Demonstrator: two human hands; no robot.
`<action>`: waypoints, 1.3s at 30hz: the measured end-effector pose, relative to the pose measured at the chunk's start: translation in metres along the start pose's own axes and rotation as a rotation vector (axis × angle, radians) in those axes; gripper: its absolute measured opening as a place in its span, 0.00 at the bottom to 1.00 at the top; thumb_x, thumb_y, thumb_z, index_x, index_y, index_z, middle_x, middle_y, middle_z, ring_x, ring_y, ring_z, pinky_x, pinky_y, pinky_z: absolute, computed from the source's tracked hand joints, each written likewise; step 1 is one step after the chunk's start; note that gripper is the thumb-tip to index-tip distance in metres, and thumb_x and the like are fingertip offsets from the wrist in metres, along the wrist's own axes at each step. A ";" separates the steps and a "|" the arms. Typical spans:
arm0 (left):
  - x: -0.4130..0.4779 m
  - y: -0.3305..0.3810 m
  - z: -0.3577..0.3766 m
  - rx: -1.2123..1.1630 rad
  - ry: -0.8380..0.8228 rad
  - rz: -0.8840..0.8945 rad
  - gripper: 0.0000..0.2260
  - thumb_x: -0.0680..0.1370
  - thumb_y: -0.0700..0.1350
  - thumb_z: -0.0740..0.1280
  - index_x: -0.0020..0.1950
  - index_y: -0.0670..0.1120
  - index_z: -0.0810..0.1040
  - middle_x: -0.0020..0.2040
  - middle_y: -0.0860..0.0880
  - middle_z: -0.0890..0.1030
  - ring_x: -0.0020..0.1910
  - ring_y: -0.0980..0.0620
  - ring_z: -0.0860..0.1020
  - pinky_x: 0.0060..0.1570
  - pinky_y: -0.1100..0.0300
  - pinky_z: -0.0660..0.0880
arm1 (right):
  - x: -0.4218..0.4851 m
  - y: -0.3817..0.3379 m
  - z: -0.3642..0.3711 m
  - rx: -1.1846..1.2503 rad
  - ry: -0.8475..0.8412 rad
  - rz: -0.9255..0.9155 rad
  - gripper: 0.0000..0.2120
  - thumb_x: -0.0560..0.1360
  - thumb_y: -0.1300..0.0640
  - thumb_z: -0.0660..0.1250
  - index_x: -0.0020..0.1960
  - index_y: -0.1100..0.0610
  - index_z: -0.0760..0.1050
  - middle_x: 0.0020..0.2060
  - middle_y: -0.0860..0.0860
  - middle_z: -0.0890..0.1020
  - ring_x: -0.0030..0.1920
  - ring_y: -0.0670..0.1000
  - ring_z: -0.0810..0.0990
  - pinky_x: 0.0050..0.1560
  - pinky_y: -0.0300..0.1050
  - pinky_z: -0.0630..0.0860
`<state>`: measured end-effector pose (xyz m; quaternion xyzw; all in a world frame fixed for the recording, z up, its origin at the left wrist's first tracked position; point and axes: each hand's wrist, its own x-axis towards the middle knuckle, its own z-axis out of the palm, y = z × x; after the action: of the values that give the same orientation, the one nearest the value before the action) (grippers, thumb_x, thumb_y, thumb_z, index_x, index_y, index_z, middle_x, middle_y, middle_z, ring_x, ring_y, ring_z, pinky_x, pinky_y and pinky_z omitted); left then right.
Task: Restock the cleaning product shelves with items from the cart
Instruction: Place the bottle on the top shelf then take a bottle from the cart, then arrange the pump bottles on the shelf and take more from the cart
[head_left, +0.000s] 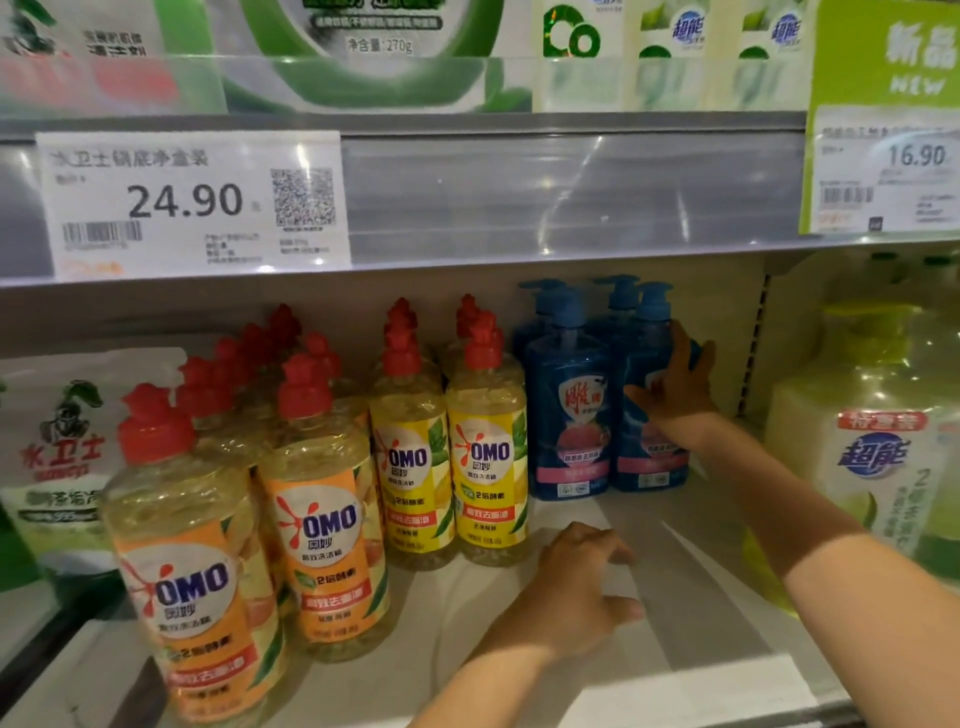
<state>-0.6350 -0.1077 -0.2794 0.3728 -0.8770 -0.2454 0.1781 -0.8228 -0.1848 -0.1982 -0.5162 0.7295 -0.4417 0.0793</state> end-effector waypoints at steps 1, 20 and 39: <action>0.000 0.000 0.000 -0.002 -0.003 0.000 0.21 0.76 0.48 0.70 0.69 0.50 0.72 0.69 0.49 0.68 0.69 0.50 0.65 0.69 0.58 0.60 | 0.002 0.001 0.001 0.013 0.007 -0.007 0.44 0.76 0.60 0.69 0.79 0.51 0.42 0.76 0.61 0.36 0.76 0.67 0.44 0.72 0.58 0.56; -0.061 0.045 -0.048 -0.413 0.512 -0.210 0.03 0.81 0.44 0.63 0.50 0.47 0.76 0.41 0.51 0.78 0.42 0.48 0.81 0.38 0.58 0.79 | -0.156 -0.025 -0.020 0.480 -0.138 -0.178 0.05 0.79 0.58 0.63 0.50 0.58 0.76 0.38 0.49 0.79 0.39 0.48 0.77 0.39 0.40 0.75; -0.513 -0.009 -0.029 -0.324 1.230 -0.741 0.16 0.83 0.44 0.59 0.35 0.50 0.67 0.28 0.55 0.74 0.28 0.60 0.71 0.34 0.64 0.68 | -0.532 -0.190 0.115 0.848 -1.284 -0.375 0.16 0.81 0.57 0.57 0.35 0.59 0.67 0.24 0.49 0.69 0.25 0.46 0.64 0.23 0.35 0.61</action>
<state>-0.2775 0.2588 -0.3275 0.6838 -0.3879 -0.1626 0.5962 -0.3853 0.1737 -0.3101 -0.7102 0.2114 -0.3037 0.5989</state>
